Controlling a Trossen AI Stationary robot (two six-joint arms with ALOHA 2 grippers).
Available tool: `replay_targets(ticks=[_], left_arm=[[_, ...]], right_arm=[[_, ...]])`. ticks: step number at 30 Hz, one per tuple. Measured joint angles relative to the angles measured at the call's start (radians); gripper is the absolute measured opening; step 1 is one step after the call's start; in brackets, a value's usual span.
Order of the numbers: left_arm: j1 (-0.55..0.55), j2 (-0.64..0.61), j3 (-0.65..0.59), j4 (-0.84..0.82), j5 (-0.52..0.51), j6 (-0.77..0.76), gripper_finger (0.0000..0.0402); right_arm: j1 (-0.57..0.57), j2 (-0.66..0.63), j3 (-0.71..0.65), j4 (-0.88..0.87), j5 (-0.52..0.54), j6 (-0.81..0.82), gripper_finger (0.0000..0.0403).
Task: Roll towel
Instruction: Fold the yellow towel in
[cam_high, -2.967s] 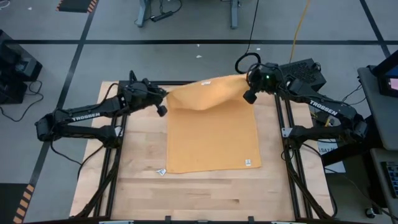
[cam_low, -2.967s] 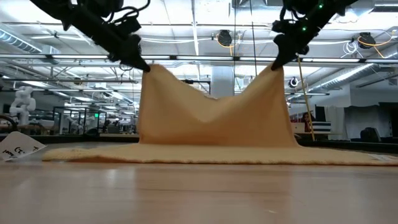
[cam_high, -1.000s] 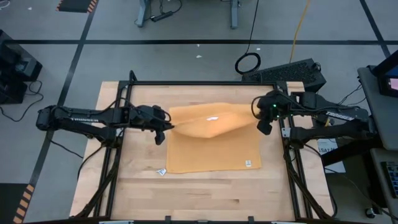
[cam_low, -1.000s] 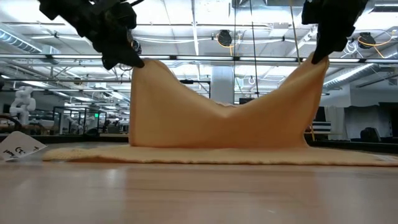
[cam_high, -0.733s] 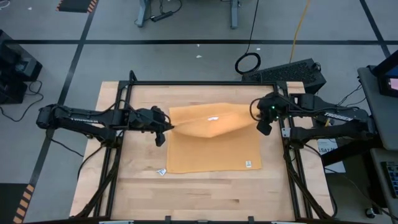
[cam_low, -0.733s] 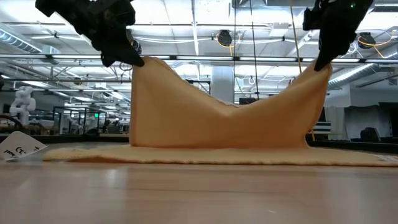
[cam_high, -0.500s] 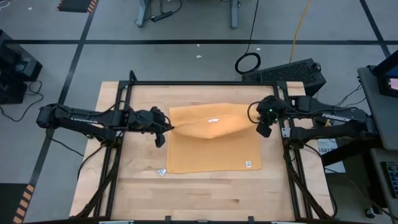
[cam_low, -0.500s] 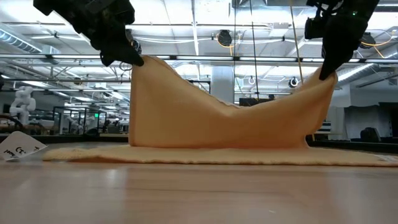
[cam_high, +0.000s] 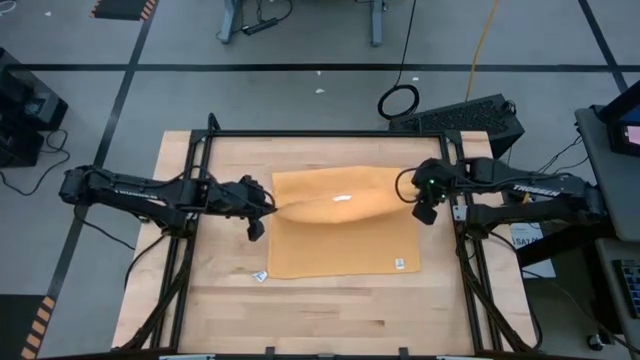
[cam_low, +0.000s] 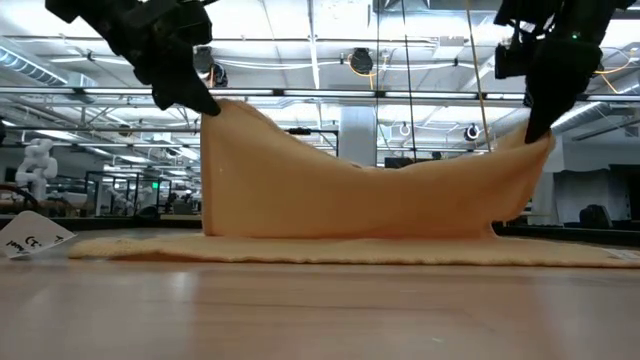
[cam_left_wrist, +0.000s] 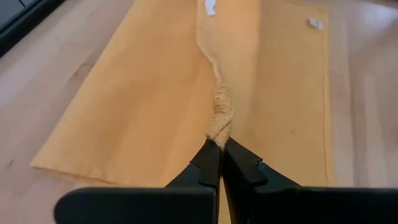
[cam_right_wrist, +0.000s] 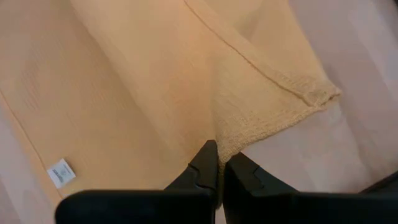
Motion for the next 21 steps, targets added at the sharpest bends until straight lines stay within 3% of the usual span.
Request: replay_targets(ticks=[7, 12, 21], left_arm=[[0.0, 0.02, 0.0, -0.013, 0.0, 0.0, 0.001], [0.0, 0.021, 0.0, 0.003, -0.036, 0.0, 0.001], [0.001, 0.02, 0.0, -0.003, -0.099, 0.001, 0.001]], right_arm=[[0.0, 0.0, -0.029, 0.01, -0.058, 0.022, 0.0], [0.0, -0.014, -0.028, 0.03, -0.016, 0.014, 0.0], [0.011, -0.047, 0.058, -0.008, -0.04, 0.046, 0.0]])
